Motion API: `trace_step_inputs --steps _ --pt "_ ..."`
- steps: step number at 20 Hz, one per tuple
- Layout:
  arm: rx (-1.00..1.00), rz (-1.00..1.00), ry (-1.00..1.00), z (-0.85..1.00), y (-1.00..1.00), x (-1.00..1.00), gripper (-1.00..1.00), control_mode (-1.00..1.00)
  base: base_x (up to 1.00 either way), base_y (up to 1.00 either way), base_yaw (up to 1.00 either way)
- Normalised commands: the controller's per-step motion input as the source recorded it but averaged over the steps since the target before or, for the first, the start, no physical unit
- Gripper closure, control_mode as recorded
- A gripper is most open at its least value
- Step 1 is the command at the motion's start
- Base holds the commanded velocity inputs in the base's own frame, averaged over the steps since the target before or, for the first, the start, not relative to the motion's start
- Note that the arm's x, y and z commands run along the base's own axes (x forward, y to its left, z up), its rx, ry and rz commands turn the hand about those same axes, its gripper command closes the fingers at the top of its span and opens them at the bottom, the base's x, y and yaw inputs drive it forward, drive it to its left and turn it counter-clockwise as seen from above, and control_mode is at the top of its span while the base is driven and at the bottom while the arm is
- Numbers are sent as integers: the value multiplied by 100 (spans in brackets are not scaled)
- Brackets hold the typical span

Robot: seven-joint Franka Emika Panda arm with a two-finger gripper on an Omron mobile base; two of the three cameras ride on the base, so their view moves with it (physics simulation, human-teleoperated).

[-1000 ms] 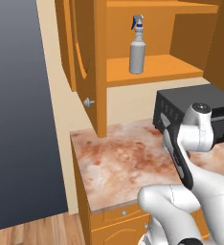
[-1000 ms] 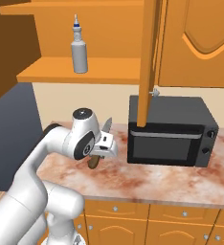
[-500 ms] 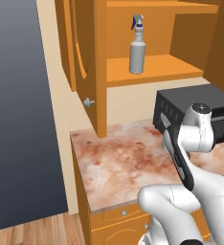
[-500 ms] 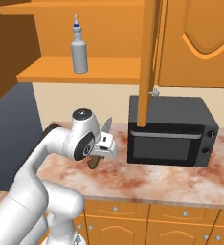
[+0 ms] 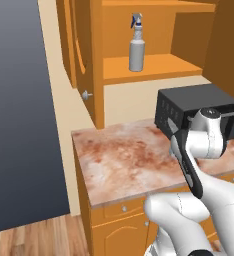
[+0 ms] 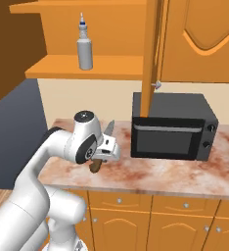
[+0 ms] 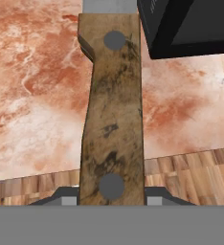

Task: Move the cutting board and knife to the sink. Then move spray from the cabinet to the counter.

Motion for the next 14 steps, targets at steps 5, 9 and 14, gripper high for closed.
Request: trace_step_inputs --steps 5,9,14 --pt "0 0 0 0 0 0 100 100 -53 2 2" --pt "0 0 0 0 0 0 100 100 -56 4 16" --pt "0 0 0 0 0 0 100 100 -61 1 31"
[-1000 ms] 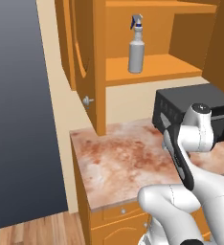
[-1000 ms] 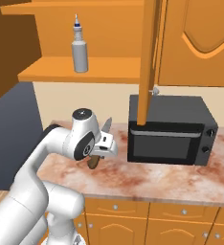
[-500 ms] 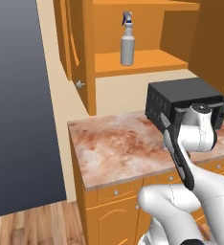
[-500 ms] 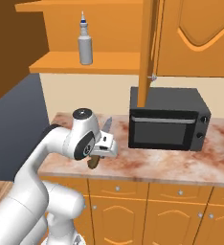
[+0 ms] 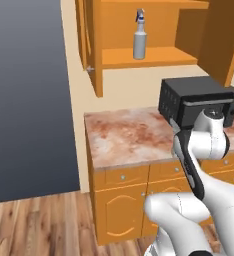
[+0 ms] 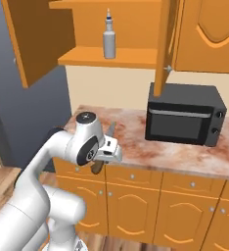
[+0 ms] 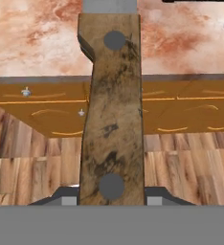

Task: Move the cutting board and knife to the sink. Then move spray from the cabinet to the counter.

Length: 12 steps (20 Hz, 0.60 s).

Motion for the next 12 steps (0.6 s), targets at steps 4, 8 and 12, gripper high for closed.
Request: trace_step_inputs --steps 4,8,12 --pt "0 0 0 0 0 0 100 100 -57 0 43" --pt "0 0 0 0 0 0 100 100 -53 2 57" --pt "0 0 0 0 0 0 100 100 -47 5 63"
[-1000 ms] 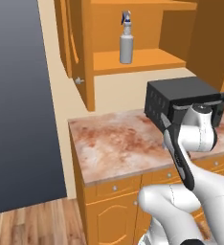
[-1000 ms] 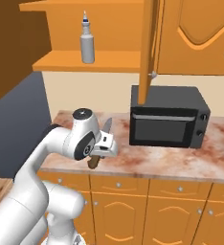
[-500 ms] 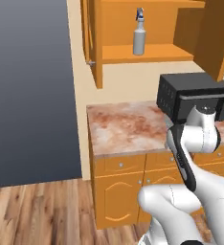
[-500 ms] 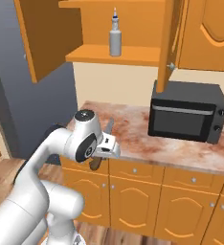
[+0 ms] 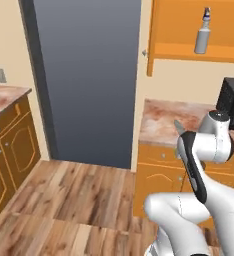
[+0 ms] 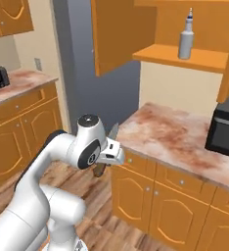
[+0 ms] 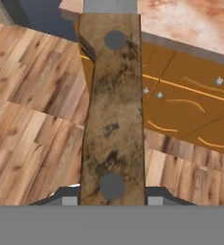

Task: Move the cutting board and knife to the sink. Then move spray from the cabinet to the counter.

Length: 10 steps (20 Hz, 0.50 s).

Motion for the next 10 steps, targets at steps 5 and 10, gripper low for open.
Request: trace_step_inputs --steps 5,10 --pt "0 0 0 0 0 0 100 100 -43 8 66" --pt "0 0 0 0 0 0 100 100 -29 17 69"
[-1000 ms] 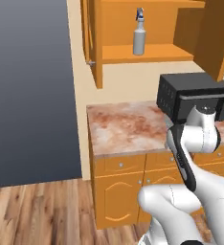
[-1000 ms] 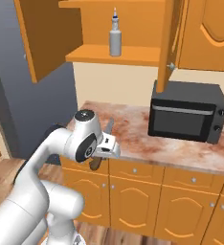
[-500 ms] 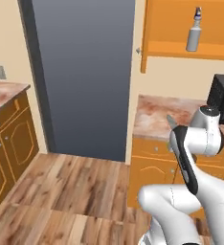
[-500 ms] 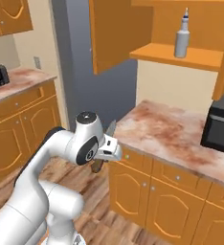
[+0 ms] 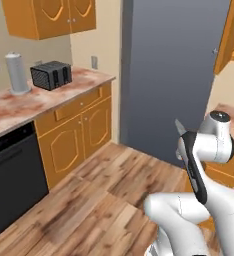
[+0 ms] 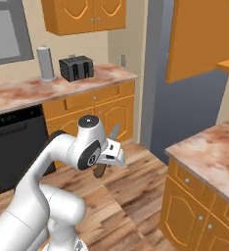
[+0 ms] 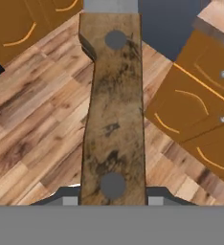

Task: Move the cutting board and knife to the sink. Then move spray from the cabinet to the counter.

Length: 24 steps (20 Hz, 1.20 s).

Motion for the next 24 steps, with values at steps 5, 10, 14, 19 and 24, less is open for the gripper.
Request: trace_step_inputs --steps 5,10,14,19,24 --pt "0 0 0 0 0 0 100 100 -16 24 62" --pt "0 0 0 0 0 0 100 100 -4 30 54" --pt "0 0 0 0 0 0 100 100 41 34 31" --pt "0 0 0 0 0 0 100 100 67 32 18" --pt "0 0 0 0 0 0 100 100 70 34 14"
